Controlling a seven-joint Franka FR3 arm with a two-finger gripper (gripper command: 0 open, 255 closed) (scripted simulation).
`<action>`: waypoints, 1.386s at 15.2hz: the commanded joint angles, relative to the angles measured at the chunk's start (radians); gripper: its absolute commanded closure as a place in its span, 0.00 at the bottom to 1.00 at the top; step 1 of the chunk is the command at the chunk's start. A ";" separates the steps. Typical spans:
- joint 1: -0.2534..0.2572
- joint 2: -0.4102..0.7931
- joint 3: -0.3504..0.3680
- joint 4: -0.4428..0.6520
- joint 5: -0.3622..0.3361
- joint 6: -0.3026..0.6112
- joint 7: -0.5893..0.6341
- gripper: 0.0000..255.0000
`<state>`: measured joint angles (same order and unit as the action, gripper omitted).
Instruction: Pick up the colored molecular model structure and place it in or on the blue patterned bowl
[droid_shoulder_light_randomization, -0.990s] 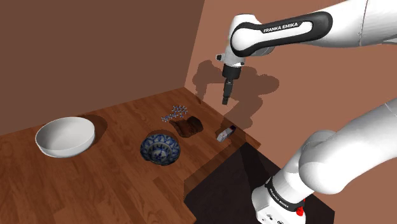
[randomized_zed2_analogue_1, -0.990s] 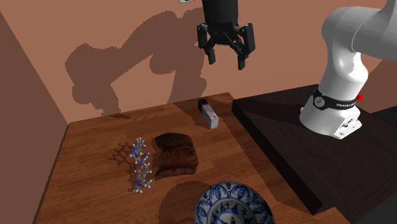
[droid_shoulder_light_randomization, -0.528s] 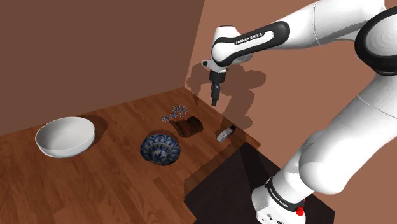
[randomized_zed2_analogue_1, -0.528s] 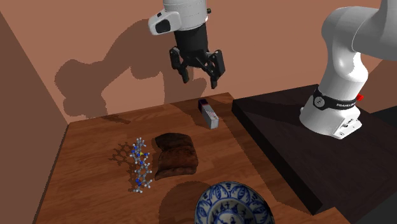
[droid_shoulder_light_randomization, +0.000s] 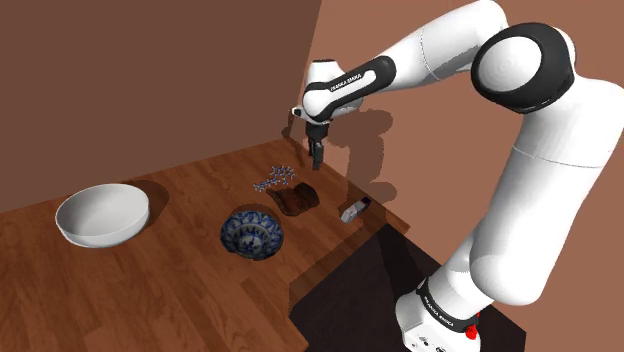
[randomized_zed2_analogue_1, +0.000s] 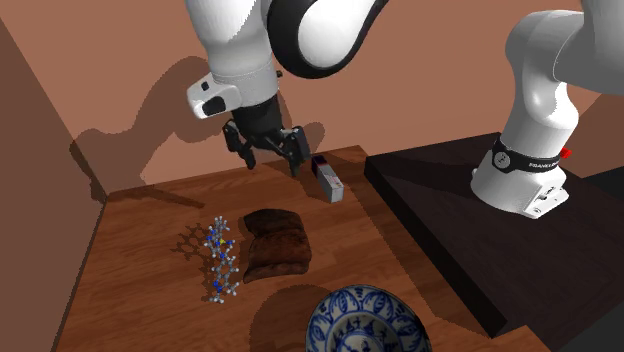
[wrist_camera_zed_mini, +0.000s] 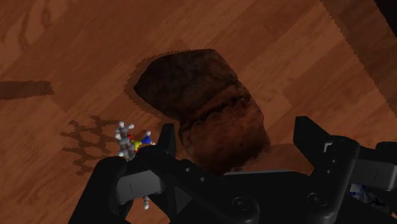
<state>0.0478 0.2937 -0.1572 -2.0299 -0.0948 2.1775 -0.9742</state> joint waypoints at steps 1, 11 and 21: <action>-0.003 0.076 0.008 0.067 -0.007 0.019 -0.039 0.00; -0.002 0.449 0.052 0.445 -0.061 0.065 -0.193 0.00; -0.011 0.583 0.057 0.531 -0.073 0.123 -0.218 0.00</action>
<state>0.0383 0.8683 -0.1001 -1.5007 -0.1677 2.2938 -1.1920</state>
